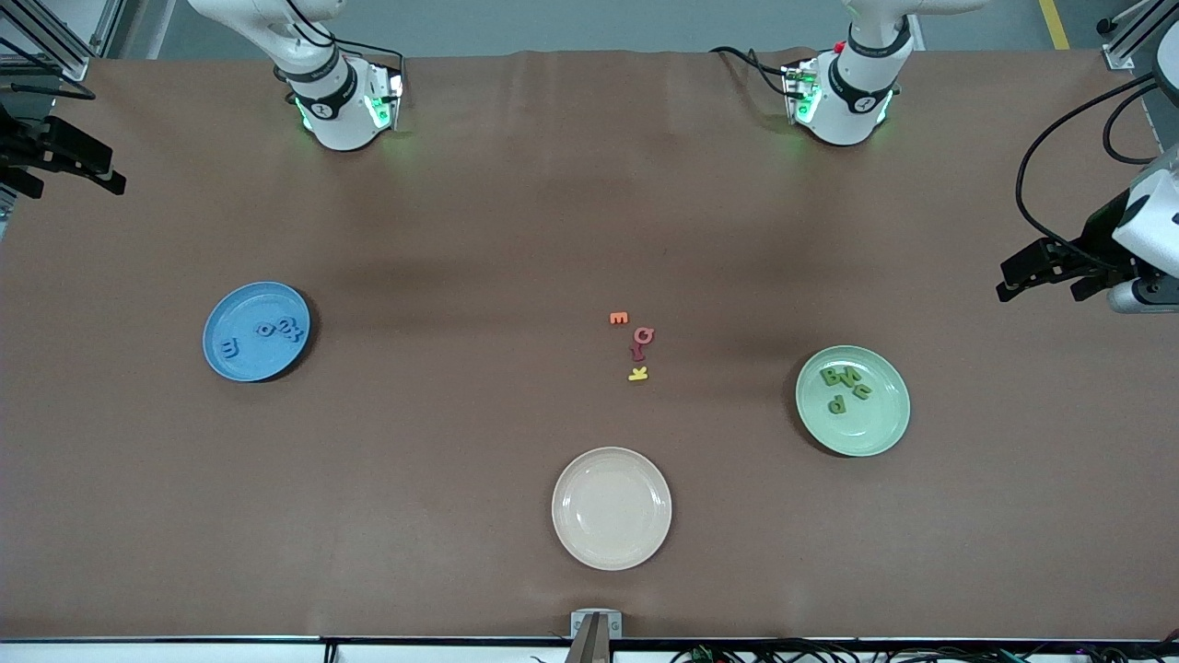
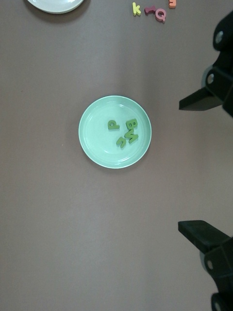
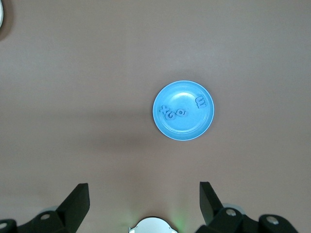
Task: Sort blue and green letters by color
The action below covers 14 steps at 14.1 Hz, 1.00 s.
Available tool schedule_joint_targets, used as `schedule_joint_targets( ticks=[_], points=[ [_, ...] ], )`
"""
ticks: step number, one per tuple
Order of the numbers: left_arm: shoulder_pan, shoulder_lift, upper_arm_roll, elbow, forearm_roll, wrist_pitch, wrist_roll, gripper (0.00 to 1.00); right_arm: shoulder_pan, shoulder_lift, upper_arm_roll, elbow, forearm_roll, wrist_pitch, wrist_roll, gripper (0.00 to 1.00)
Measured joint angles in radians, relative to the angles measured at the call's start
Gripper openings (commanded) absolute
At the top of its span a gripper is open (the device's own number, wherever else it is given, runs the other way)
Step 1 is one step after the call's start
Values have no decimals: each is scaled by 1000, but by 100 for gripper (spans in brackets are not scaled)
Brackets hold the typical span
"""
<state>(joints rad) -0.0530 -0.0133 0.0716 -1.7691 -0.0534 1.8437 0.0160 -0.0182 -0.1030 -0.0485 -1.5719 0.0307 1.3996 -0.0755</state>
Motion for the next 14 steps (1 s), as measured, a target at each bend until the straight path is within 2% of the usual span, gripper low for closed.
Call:
schedule_joint_targets(
  ticks=[9,14],
  points=[
    [-2,-1,-1,25,0,-3,0,99,0,0,0,2,-19,5,0,100],
    [-4,-21,-14,109,0,-138,-16,99,0,0,0,2,-19,5,0,100]
  ],
)
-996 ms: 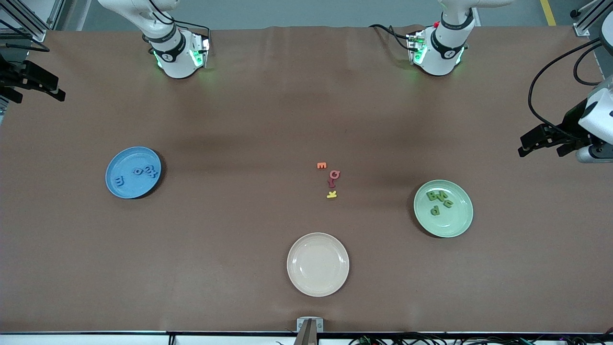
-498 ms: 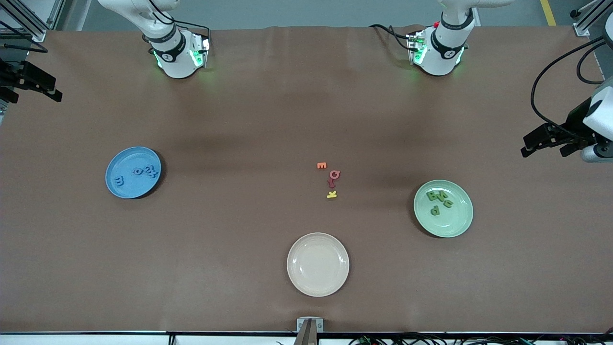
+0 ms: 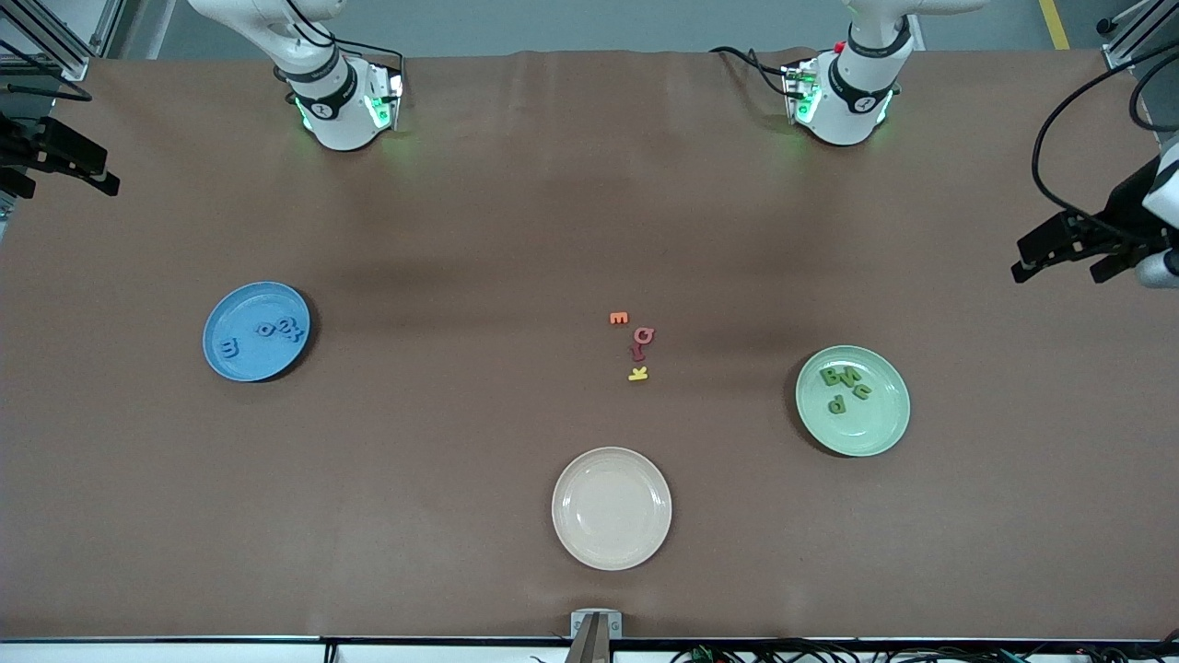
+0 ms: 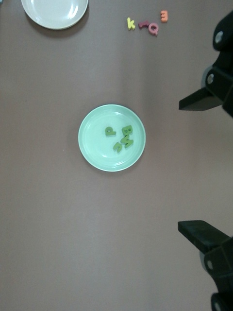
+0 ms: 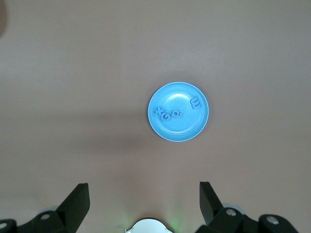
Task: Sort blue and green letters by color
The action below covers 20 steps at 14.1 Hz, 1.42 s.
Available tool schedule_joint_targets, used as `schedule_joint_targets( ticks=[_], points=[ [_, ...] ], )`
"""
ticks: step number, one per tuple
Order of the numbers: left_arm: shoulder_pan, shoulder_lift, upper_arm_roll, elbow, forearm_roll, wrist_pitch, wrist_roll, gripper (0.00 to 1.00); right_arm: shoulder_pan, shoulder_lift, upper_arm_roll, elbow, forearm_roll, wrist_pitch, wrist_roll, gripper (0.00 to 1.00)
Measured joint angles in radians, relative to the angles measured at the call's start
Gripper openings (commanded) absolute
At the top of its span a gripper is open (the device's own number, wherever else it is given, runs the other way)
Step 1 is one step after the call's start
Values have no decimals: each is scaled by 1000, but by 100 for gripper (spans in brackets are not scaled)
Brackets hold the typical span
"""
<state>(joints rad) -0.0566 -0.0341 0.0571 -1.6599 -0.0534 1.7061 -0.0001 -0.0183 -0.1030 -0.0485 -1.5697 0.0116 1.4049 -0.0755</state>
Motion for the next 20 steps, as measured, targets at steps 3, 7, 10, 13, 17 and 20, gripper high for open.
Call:
schedule_joint_targets(
  ticks=[3,7,10,13,17,20],
  points=[
    [-1,-12,-9,54,0,-89,-26,99,0,0,0,0,0,0,0,100],
    [-4,-10,-33,60,11,-107,-53,99,0,0,0,0,0,0,0,100],
    [-4,-4,-35,60,13,-107,-57,99,0,0,0,0,0,0,0,100],
    [-4,-2,-35,60,13,-107,-57,99,0,0,0,0,0,0,0,100],
    [-4,-2,-35,60,13,-107,-57,99,0,0,0,0,0,0,0,100],
    [-3,-2,-34,60,13,-106,-57,99,0,0,0,0,0,0,0,100]
  ],
)
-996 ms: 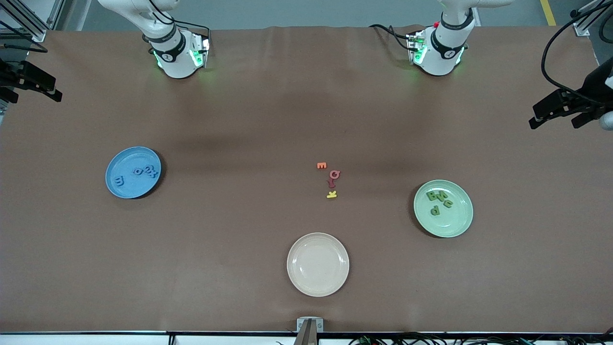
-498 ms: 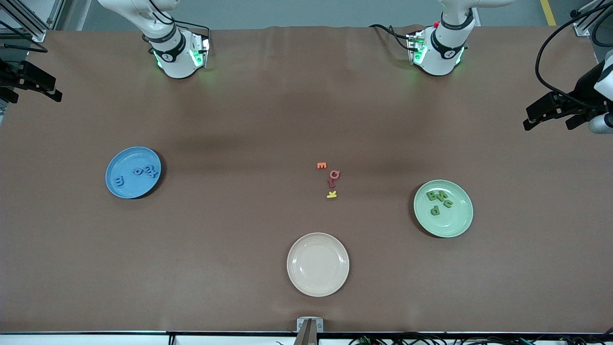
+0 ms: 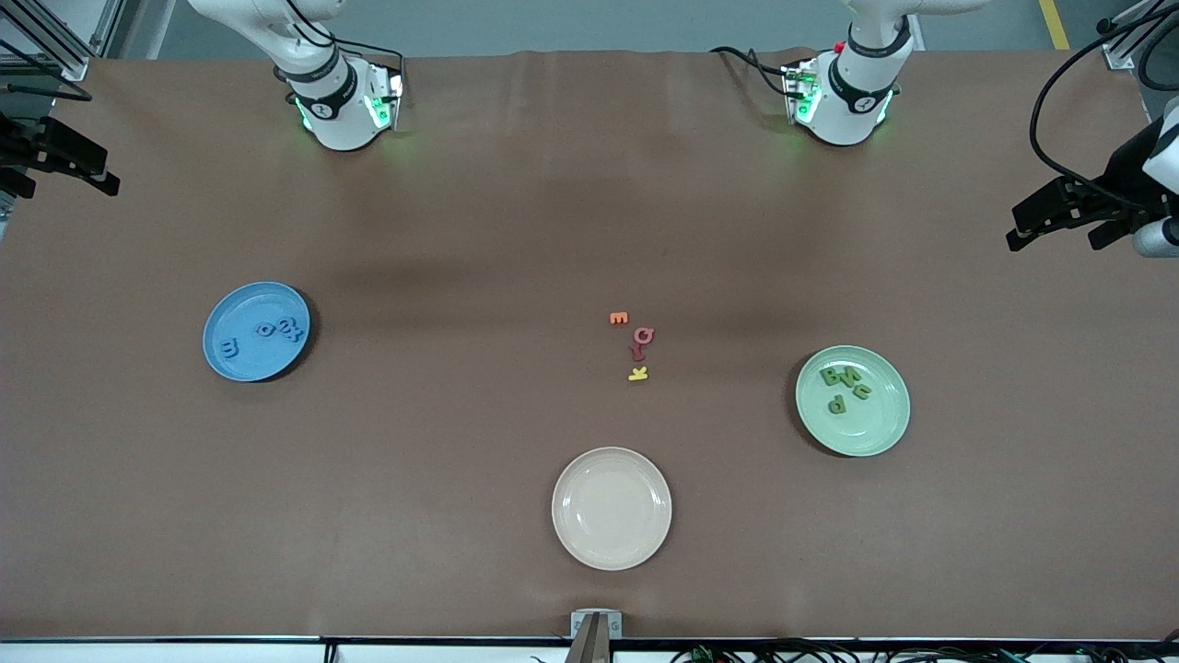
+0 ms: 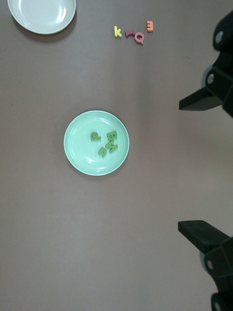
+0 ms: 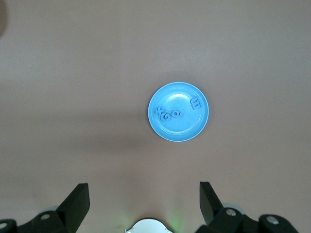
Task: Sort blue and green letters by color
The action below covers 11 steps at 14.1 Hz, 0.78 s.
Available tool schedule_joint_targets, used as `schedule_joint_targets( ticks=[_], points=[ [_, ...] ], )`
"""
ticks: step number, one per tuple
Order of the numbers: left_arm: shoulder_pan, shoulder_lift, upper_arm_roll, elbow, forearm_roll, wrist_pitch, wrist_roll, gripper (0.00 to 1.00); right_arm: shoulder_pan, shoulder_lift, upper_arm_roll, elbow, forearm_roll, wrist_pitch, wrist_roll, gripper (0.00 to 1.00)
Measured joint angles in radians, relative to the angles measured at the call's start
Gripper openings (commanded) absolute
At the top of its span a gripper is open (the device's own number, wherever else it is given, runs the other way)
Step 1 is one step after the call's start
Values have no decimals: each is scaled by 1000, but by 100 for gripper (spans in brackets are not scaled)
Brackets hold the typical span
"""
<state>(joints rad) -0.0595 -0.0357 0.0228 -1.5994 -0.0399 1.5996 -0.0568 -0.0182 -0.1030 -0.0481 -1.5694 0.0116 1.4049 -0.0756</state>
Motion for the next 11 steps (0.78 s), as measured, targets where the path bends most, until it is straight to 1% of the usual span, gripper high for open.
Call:
schedule_joint_targets(
  ticks=[11],
  points=[
    [0,0,1,16,0,0,0,99,0,0,0,0,0,0,0,100]
  ],
)
